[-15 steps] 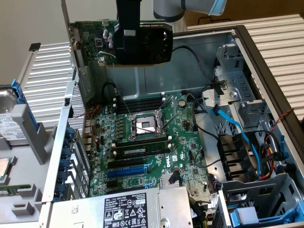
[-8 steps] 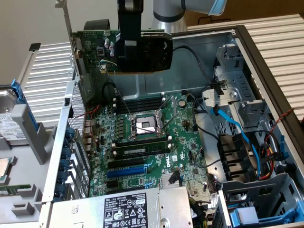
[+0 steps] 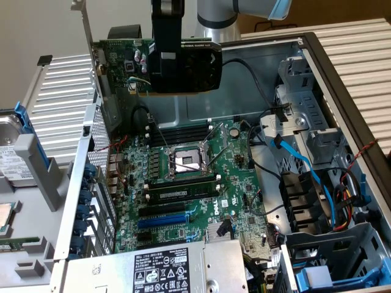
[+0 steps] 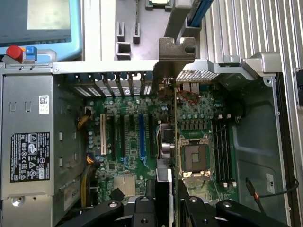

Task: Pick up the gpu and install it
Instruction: 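Insert the gpu into the slot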

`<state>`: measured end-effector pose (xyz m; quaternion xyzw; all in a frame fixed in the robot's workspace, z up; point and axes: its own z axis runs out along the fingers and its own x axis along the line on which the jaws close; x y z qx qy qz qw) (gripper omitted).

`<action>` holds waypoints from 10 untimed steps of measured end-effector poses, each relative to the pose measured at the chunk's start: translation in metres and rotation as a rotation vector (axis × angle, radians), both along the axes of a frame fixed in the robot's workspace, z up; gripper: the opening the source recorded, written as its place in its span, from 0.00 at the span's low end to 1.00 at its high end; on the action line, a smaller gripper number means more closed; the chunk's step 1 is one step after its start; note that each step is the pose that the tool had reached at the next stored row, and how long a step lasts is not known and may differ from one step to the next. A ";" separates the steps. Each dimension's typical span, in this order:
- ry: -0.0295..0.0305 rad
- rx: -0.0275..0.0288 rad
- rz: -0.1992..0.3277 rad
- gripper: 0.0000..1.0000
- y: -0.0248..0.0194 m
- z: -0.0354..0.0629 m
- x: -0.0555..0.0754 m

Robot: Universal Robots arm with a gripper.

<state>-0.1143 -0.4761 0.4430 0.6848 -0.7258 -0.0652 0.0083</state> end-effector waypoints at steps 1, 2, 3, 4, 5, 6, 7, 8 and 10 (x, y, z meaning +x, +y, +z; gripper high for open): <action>0.0000 0.0000 0.000 0.27 0.0000 0.0000 0.000; 0.0000 0.0000 0.000 0.27 0.0000 0.0000 0.000; 0.0001 0.0000 0.000 0.27 0.0000 0.0000 0.000; 0.0001 -0.0001 0.000 0.27 0.0000 0.0000 0.000; 0.0000 -0.0014 0.000 0.27 0.0000 -0.0010 0.000; 0.0000 -0.0015 0.000 0.27 0.0000 -0.0027 0.000; 0.0000 -0.0016 0.000 0.27 -0.0001 -0.0045 0.000; 0.0001 -0.0018 0.000 0.27 -0.0003 -0.0062 0.000; 0.0003 -0.0017 0.000 0.27 -0.0016 -0.0100 0.000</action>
